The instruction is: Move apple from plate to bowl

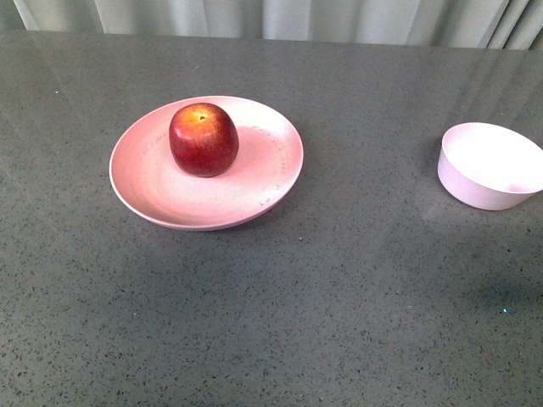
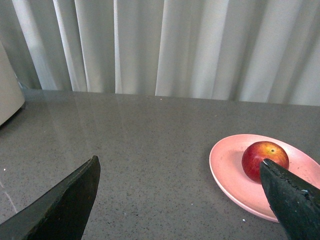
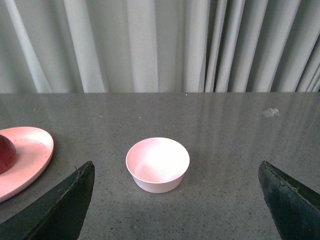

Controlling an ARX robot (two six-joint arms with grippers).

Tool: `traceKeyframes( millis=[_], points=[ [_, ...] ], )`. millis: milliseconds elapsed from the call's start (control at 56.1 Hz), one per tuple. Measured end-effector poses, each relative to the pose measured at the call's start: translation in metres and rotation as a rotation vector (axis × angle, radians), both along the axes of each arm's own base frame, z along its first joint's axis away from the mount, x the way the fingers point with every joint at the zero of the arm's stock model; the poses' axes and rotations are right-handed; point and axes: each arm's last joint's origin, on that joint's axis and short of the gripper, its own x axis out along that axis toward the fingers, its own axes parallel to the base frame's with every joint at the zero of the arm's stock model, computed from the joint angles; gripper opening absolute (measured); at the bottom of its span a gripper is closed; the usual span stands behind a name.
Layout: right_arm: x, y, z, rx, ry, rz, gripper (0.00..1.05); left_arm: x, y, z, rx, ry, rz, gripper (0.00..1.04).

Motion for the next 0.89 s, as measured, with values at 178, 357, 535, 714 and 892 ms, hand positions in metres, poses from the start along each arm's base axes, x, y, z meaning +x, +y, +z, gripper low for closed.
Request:
traceKeyframes(
  millis=[178,357,535,714,892],
  points=[
    [0.0,0.0,0.0,0.0,0.0,0.0,0.96,0.0,0.0,0.0,0.0,0.0,0.0,0.96],
    [0.0,0.0,0.0,0.0,0.0,0.0,0.96,0.0,0.0,0.0,0.0,0.0,0.0,0.96],
    [0.0,0.0,0.0,0.0,0.0,0.0,0.96,0.0,0.0,0.0,0.0,0.0,0.0,0.96],
    [0.01,-0.003,-0.002,0.207,0.411,0.035,0.96,0.0,0.0,0.0,0.0,0.0,0.0,0.96],
    [0.058,-0.024,0.029,0.162,0.376,0.046,0.96,0.0,0.0,0.0,0.0,0.0,0.0,0.96]
  ],
)
